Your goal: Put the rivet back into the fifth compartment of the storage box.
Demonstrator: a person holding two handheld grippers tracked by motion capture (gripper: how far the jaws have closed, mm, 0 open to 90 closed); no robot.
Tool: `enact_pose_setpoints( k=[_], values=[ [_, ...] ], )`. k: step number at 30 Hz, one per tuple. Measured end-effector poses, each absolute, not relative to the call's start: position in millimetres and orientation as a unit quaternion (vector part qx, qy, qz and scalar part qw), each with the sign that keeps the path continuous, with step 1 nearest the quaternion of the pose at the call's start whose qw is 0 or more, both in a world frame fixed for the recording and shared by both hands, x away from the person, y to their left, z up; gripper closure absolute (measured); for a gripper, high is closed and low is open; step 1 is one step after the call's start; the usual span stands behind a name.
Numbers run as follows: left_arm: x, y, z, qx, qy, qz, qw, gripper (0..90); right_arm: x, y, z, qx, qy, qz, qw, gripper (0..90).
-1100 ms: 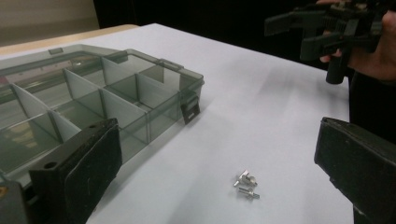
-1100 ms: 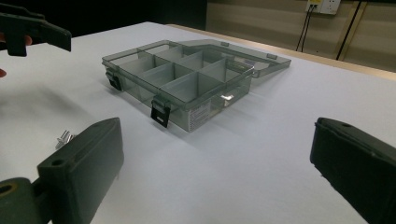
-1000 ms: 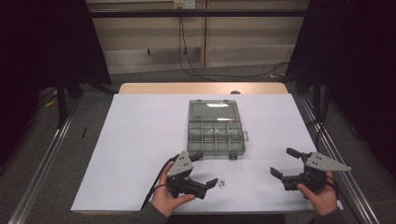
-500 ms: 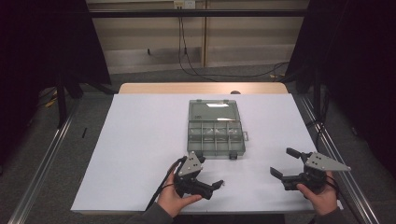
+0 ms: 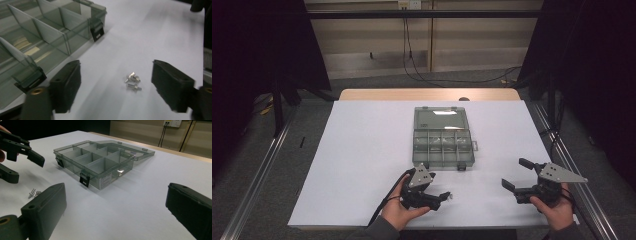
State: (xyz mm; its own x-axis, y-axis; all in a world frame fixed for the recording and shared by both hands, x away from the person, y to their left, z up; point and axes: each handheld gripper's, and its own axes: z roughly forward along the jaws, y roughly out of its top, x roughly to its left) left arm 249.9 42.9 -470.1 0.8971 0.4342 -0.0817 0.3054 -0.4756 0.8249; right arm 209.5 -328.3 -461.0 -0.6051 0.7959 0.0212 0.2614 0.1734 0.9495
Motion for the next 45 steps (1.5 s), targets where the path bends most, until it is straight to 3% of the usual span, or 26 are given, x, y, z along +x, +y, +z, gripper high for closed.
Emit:
enact_pose_setpoints(
  k=[9,18,45],
  values=[
    [250.1,32.0,-470.2,0.886,0.206,0.059,0.412,46.7,209.8,-328.1,-461.4,0.366,0.725,0.526,0.252,2.6],
    [251.2,27.2,-472.7,0.894,0.203,0.032,0.398,64.6,210.0,-328.9,-461.8,0.369,0.724,0.525,0.253,2.6],
    [249.0,22.7,-478.9,0.894,0.217,0.029,0.391,83.5,209.6,-328.4,-461.5,0.365,0.726,0.523,0.256,2.6]
  ],
)
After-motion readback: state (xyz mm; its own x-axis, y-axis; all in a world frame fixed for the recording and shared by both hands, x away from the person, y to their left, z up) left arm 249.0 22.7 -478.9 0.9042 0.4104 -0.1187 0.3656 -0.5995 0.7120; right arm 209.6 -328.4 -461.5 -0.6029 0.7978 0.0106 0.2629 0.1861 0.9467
